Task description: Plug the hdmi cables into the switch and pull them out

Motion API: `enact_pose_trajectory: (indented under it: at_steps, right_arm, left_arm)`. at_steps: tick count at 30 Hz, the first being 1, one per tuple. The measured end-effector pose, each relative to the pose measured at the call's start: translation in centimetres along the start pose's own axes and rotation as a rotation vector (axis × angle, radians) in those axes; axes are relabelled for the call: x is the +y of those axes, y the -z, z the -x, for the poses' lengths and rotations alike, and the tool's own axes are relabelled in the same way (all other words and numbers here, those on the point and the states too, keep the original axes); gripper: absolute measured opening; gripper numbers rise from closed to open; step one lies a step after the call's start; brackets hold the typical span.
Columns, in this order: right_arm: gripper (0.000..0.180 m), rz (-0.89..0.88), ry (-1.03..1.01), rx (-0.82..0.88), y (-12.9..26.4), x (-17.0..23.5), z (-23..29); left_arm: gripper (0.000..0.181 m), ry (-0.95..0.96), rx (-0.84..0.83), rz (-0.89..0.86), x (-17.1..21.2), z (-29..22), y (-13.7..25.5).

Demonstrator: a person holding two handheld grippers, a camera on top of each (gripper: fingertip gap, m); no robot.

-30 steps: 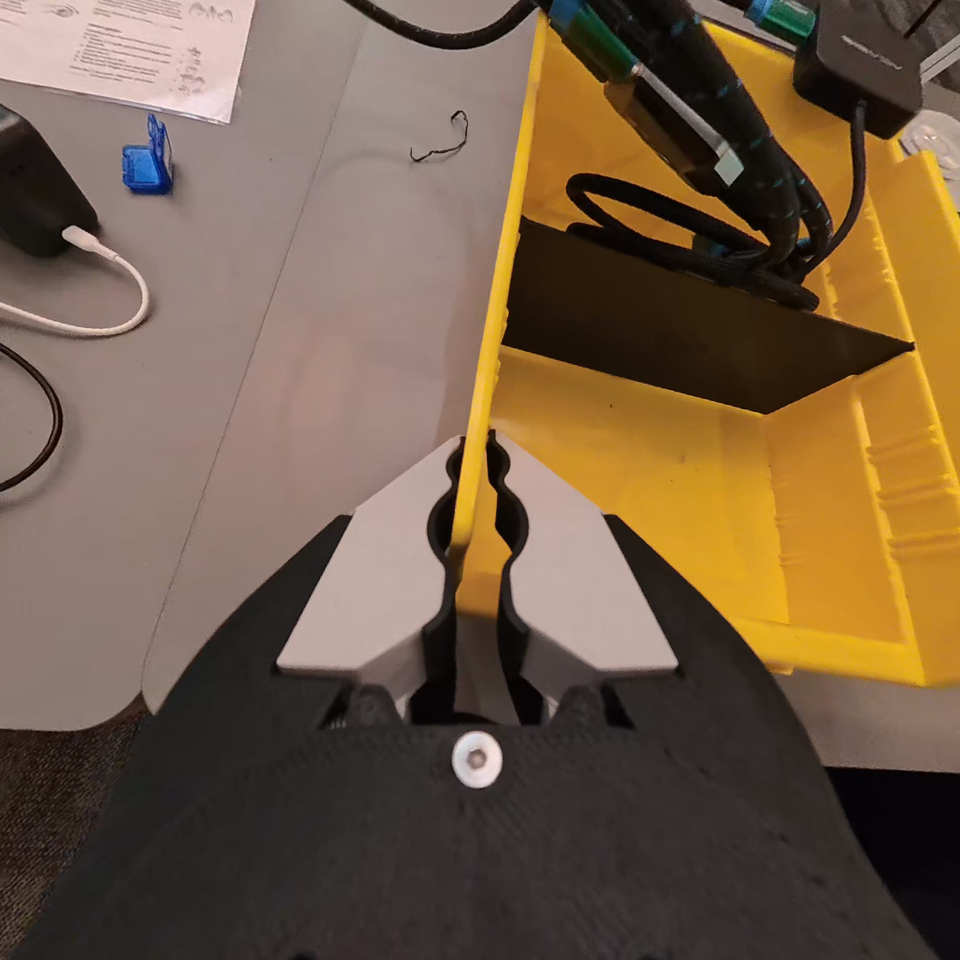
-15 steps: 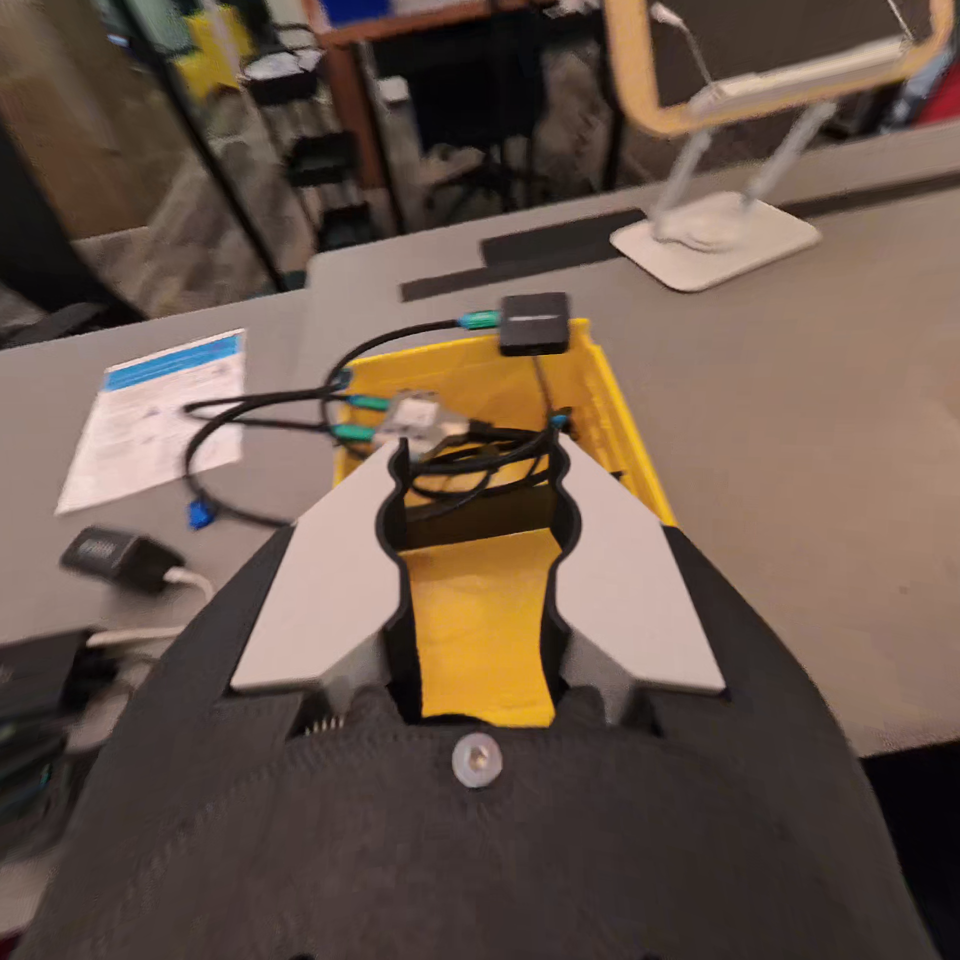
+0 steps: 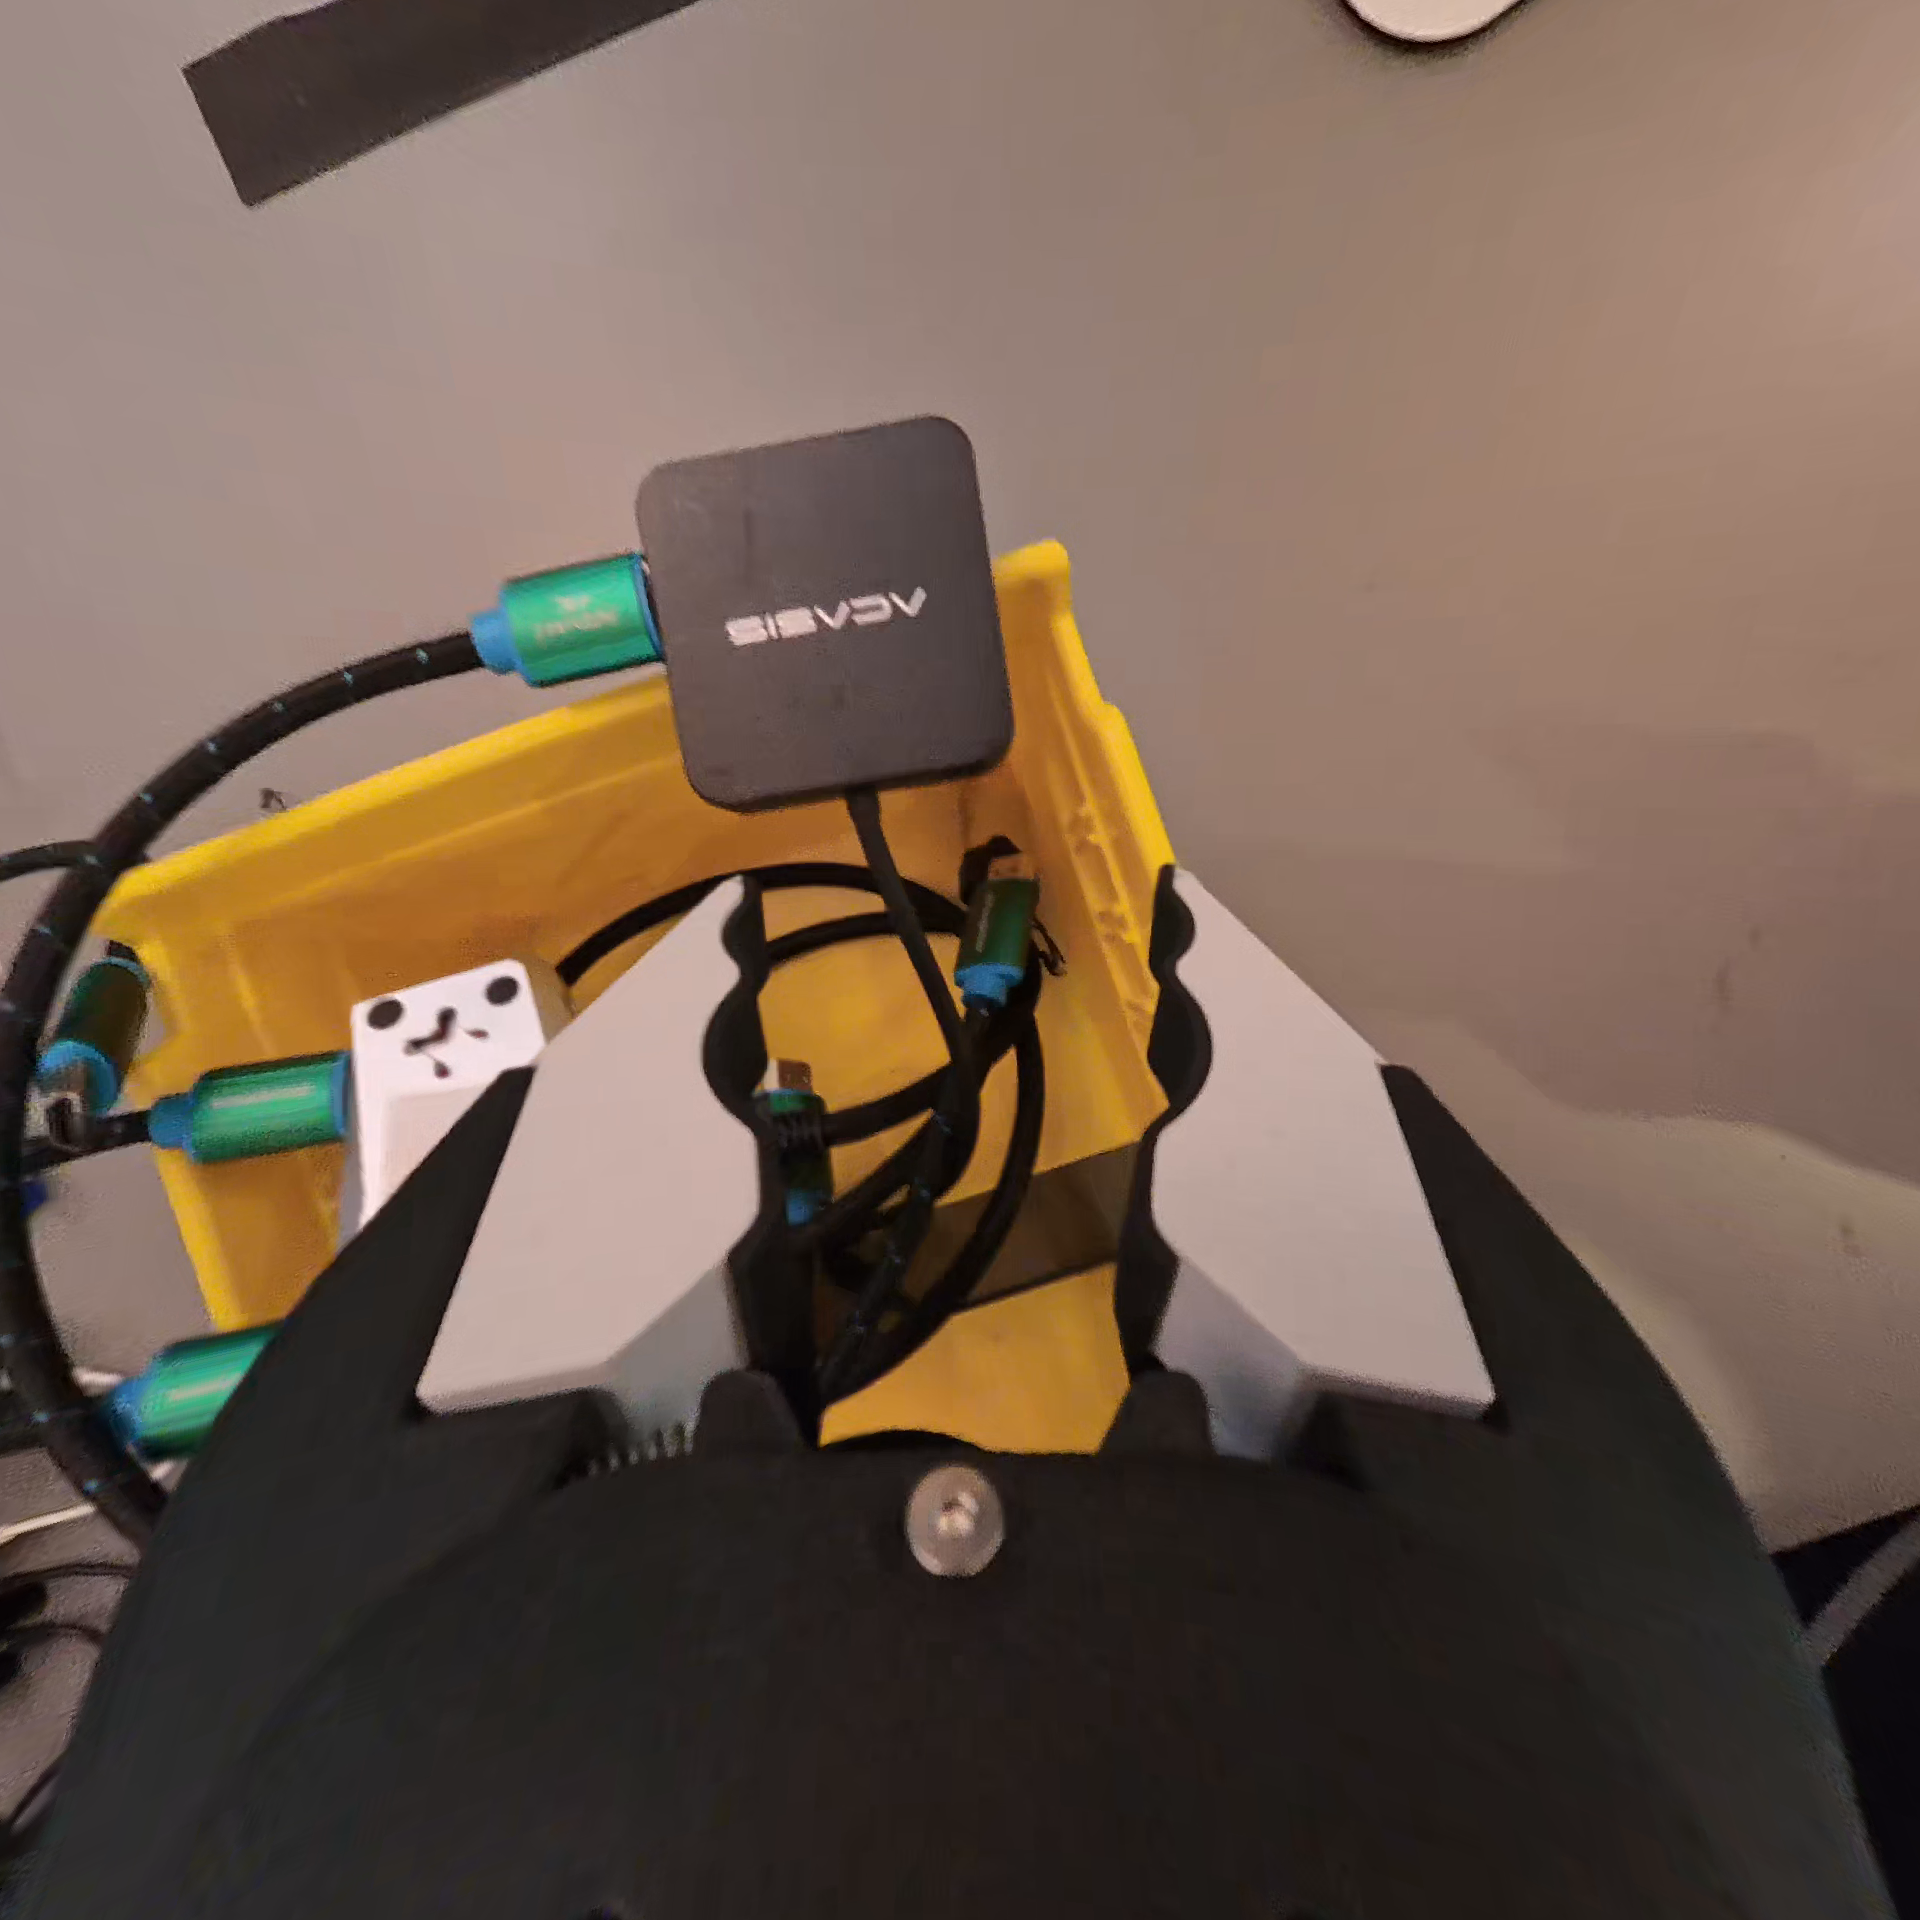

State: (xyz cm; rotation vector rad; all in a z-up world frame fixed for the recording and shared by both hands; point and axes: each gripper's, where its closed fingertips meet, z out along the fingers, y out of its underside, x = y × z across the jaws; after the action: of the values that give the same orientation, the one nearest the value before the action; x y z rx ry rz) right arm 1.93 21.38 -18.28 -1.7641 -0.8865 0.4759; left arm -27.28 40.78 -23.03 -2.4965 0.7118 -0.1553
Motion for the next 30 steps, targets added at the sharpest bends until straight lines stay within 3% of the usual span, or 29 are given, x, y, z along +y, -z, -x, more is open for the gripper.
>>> enact_pose_trajectory:
  at_steps: [9,16,22,30]
  right_arm:
    - [0.083,-0.003,-0.026,-0.092,-1.7,1.4,2.4]
    - [0.083,0.009,-0.048,-0.116,-2.0,2.4,2.7]
    - [0.083,0.005,-0.060,-0.116,-2.0,2.6,2.4]
    - [0.083,-0.004,-0.058,-0.127,-2.1,2.1,2.8]
  left_arm:
    - [0.069,0.040,0.051,0.119,-1.4,1.7,-3.0]
    - [0.068,0.035,0.030,0.082,-2.2,1.9,-3.0]
    - [0.068,-0.013,-0.069,-0.077,-5.0,2.7,1.6]
    - [0.068,-0.136,-0.260,-0.358,-10.6,2.8,11.7]
